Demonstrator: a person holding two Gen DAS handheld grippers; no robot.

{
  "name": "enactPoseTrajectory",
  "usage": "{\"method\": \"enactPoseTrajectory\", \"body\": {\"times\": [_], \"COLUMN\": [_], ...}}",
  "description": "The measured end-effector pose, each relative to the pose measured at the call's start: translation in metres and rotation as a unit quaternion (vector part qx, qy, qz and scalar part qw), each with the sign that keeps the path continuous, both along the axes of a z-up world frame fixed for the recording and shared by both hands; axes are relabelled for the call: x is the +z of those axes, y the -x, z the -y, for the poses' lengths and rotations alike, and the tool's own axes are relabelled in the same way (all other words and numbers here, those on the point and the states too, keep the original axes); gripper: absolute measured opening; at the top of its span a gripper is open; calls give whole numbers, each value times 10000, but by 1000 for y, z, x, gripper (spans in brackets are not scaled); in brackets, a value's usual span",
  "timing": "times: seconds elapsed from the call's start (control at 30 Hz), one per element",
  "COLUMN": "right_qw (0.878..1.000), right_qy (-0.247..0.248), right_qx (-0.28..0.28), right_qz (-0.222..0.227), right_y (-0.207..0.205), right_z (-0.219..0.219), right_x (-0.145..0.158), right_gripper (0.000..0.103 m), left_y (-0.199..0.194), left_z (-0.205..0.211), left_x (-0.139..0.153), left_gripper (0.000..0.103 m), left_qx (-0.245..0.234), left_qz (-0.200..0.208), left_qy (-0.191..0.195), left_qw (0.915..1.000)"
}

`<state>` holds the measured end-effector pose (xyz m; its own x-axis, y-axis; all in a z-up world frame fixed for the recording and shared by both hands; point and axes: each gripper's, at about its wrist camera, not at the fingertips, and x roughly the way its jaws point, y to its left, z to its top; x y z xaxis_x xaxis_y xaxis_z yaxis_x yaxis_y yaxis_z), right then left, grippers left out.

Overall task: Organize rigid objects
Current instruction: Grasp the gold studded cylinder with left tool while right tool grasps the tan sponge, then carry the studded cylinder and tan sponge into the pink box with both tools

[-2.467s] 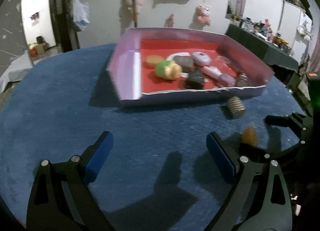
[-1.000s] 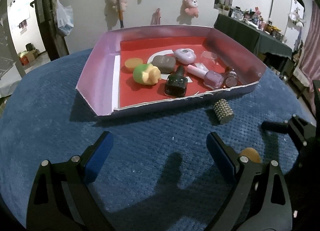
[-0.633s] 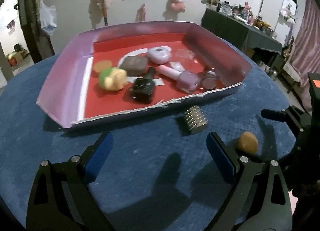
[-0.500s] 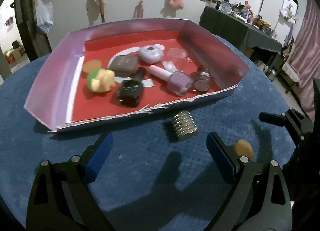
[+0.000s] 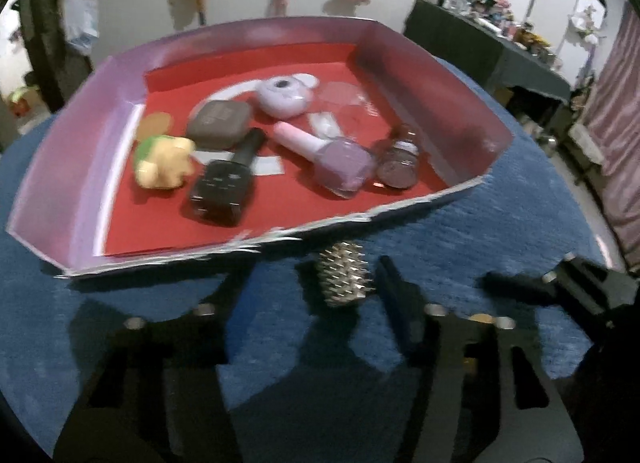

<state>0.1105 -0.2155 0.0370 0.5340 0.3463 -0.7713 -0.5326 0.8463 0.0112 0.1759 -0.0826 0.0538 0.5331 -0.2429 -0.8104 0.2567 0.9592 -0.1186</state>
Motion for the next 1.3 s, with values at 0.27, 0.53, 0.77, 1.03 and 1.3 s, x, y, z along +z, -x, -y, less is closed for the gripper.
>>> {"method": "enactPoseTrajectory", "body": {"times": [0.27,0.53,0.77,1.03,1.3], "right_qw": [9994,9960,9940,9945,9951], "right_qy": [-350,-527,-609,-595,-539], "right_qx": [38,-206,-423,-535,-546], "right_qz": [44,686,801,674,628], "right_y": [8,22,19,18,18], "right_z": [6,1,-15,-29,-32], "right_x": [11,54,58,46,43], "right_gripper": [40,40,40,40,40], "left_y": [23,55,78,91,95], "left_z": [-5,-31,-50,-61,-61], "left_x": [23,41,41,32,28], "left_gripper": [24,24,24,24,24], "left_qx": [-161,-204,-150,-189,-218], "left_qz": [475,781,947,953,971], "left_qy": [40,26,-121,-188,-164], "left_qw": [9987,9967,9953,9951,9949]}}
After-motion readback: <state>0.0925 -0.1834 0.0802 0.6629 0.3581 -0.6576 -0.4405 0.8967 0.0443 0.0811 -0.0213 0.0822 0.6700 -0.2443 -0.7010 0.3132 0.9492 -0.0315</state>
